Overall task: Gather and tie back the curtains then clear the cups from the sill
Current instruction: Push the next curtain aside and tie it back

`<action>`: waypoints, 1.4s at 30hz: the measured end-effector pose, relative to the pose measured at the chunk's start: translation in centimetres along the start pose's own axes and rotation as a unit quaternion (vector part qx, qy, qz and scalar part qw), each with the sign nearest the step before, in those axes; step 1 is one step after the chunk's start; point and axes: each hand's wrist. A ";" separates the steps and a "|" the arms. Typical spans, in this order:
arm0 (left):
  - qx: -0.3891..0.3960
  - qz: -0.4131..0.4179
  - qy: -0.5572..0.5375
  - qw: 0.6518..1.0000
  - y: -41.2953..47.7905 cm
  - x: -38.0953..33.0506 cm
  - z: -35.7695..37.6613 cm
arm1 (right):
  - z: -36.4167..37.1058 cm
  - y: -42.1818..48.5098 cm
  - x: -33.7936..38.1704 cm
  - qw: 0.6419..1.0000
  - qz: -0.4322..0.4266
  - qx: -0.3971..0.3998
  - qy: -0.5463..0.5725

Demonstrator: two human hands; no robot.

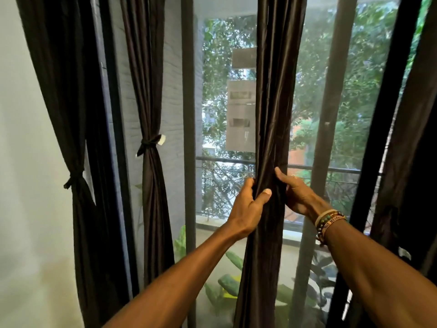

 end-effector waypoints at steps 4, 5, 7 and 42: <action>-0.019 -0.002 -0.048 0.999 -0.2 0.6 -0.6 | -1.2 2.7 -1.6 0.978 0.065 0.133 0.145; -0.029 -0.003 -0.047 0.998 -0.2 0.8 -0.9 | -1.1 3.3 -1.8 0.970 0.076 0.170 0.157; -0.058 -0.011 -0.020 0.998 0.1 1.3 -1.7 | -0.7 4.0 -2.1 0.950 0.072 0.256 0.162; -0.132 -0.111 -0.294 0.940 6.2 4.8 5.1 | -1.4 -1.2 -2.6 0.995 -0.028 -0.045 -0.082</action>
Point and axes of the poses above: each hand's wrist, its own y-axis towards the middle knuckle, its own z-axis out of the palm, x = y × z, and after that the axes turned 13 degrees about x, right-handed
